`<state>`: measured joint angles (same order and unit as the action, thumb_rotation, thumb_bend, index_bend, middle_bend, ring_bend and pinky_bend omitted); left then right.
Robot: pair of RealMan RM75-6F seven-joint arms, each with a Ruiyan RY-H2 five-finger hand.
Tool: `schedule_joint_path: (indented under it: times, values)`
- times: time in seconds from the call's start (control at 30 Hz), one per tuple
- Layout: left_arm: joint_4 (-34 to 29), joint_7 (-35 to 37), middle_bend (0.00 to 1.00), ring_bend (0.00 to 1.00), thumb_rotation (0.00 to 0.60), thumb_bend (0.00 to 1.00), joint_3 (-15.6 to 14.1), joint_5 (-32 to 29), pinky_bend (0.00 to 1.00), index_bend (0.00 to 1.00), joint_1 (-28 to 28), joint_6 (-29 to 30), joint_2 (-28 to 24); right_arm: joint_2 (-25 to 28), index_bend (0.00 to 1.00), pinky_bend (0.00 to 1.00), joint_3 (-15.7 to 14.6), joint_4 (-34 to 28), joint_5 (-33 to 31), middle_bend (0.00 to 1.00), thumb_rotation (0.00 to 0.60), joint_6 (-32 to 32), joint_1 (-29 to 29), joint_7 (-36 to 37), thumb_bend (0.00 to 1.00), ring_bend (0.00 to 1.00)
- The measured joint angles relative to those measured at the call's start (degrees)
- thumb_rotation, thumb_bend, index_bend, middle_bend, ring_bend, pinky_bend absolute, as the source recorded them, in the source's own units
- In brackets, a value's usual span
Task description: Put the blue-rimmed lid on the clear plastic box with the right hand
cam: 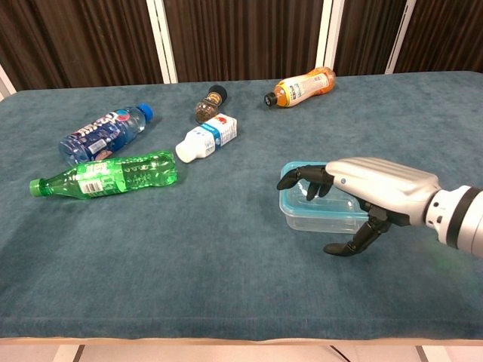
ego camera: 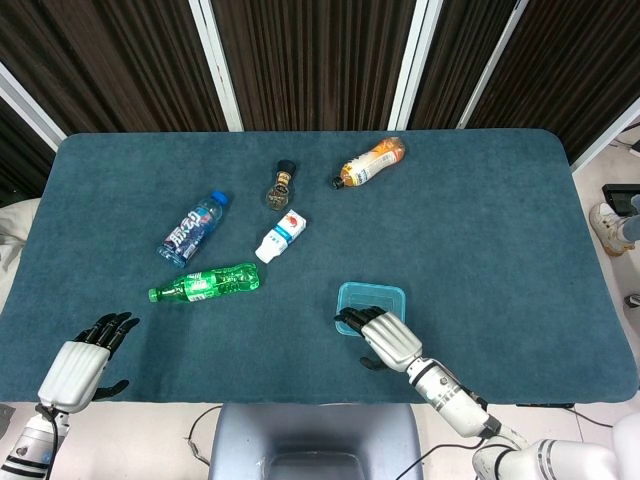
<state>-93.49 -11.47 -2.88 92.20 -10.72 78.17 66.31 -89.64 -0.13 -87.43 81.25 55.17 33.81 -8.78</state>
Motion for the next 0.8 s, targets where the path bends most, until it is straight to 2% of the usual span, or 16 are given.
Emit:
schedule_joint_path:
  times: [0.5,0.8]
  values:
    - [-0.05,0.0,0.12,0.13,0.6,0.43,0.0,-0.08,0.41,0.16,-0.02,-0.07,-0.03,0.04,0.3,0.39,0.17,0.54,0.75,0.28,0.6,0.46,-0.28,0.76,0.37,0.33]
    - [0.0,-0.04,0.12,0.13,0.6,0.43,0.02,-0.04,0.41,0.16,-0.04,-0.06,0.02,2.12,0.3,0.37,0.48,-1.39,4.8,0.28,0.6,7.47,-2.14,0.58,0.36,0.32]
